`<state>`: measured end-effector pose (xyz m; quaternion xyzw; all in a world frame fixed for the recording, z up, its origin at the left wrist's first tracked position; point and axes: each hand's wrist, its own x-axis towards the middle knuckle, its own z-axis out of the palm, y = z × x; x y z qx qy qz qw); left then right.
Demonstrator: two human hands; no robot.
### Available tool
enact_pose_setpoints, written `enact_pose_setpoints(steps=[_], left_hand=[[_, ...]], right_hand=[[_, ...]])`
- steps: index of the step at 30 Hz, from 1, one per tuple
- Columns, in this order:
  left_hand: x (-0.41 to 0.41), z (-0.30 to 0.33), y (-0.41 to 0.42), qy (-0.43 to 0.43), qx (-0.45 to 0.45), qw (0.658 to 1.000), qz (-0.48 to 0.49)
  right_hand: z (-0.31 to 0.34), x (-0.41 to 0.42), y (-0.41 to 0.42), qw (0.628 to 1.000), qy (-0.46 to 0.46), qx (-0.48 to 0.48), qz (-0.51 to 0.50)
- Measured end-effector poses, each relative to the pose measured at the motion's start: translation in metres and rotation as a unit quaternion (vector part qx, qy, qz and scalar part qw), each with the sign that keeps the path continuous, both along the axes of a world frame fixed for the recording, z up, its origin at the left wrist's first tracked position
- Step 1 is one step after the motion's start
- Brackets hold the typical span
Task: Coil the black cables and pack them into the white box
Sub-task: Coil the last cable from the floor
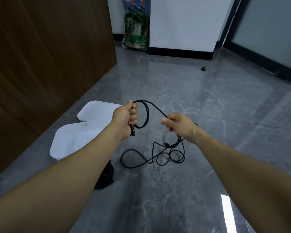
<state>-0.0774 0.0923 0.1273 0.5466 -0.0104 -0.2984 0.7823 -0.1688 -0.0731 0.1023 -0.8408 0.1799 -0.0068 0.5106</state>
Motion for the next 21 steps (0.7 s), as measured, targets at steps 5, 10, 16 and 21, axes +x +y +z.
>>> enact_pose_setpoints(steps=[5,10,16,21], left_hand=[[0.011,-0.004,0.013,0.05,-0.021,0.996,0.066],[0.027,-0.012,0.02,0.083,-0.022,0.985,0.153],[0.029,-0.012,0.018,0.021,0.007,0.985,0.173],[0.015,-0.01,0.0,-0.084,0.055,0.99,0.102]], right_hand=[[-0.001,-0.018,-0.026,0.996,-0.022,0.018,-0.086],[-0.004,-0.019,-0.035,0.988,-0.03,-0.002,-0.154],[-0.004,-0.008,-0.027,0.978,-0.035,-0.108,-0.174],[0.005,0.007,0.0,0.964,0.008,-0.262,-0.037]])
